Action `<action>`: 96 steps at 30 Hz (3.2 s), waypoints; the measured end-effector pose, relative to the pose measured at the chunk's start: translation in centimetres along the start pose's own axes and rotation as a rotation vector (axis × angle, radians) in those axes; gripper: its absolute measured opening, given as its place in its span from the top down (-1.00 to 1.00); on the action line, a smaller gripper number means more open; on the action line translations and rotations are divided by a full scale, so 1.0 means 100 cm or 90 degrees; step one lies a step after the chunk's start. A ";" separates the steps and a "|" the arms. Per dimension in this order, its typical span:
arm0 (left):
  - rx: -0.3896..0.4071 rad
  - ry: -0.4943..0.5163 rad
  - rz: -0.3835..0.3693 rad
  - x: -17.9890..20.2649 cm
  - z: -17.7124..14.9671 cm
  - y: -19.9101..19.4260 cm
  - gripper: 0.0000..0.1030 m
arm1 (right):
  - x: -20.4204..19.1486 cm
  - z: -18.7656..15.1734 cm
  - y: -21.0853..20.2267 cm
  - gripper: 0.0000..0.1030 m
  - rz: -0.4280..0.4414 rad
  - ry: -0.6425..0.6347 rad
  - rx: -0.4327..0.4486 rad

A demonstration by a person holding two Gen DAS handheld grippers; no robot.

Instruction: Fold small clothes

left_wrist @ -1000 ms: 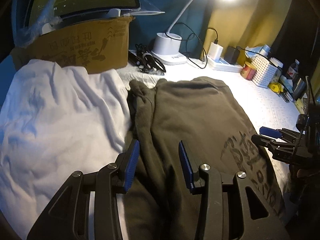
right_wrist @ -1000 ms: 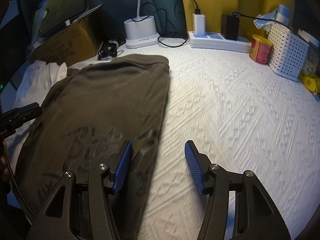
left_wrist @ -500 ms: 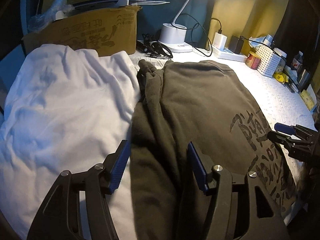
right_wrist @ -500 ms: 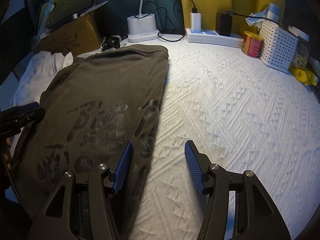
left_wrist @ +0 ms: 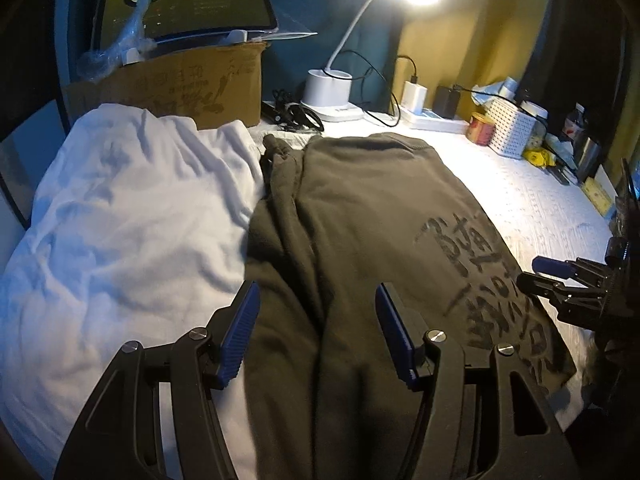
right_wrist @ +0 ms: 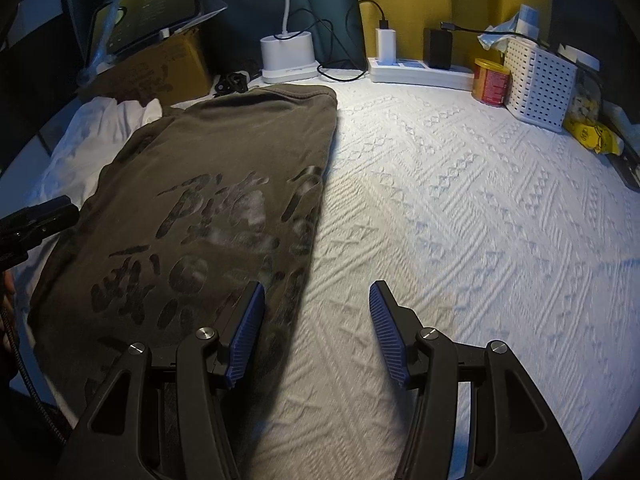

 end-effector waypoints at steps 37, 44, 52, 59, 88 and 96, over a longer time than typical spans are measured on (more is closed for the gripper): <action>0.022 0.050 -0.057 0.064 -0.003 -0.025 -0.40 | -0.020 -0.053 -0.051 0.73 0.079 -0.007 0.015; 0.026 0.066 -0.071 0.084 0.006 -0.022 -0.40 | 0.007 -0.049 -0.066 -0.16 0.062 0.017 0.046; 0.048 0.076 -0.088 0.108 0.020 -0.025 -0.40 | 0.042 -0.043 -0.079 -0.16 0.024 0.050 0.064; 0.075 0.090 -0.079 0.128 0.030 -0.028 -0.41 | 0.073 -0.040 -0.096 -0.16 -0.012 0.074 0.085; 0.247 0.128 -0.102 0.169 0.068 -0.113 -0.98 | 0.098 0.001 -0.202 -0.64 -0.105 0.054 0.237; 0.303 0.106 -0.078 0.159 0.076 -0.139 -0.98 | 0.095 0.011 -0.240 -0.64 -0.133 0.041 0.288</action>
Point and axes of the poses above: each gripper's, at about its wrist camera, not at the fingertips, and y roughly the way its jaws point, x to its right, z to its top, the point moved 4 cm from there along y, roughly the way its jaws point, and after that the axes turned 1 degree about -x, right-handed, at the moved point
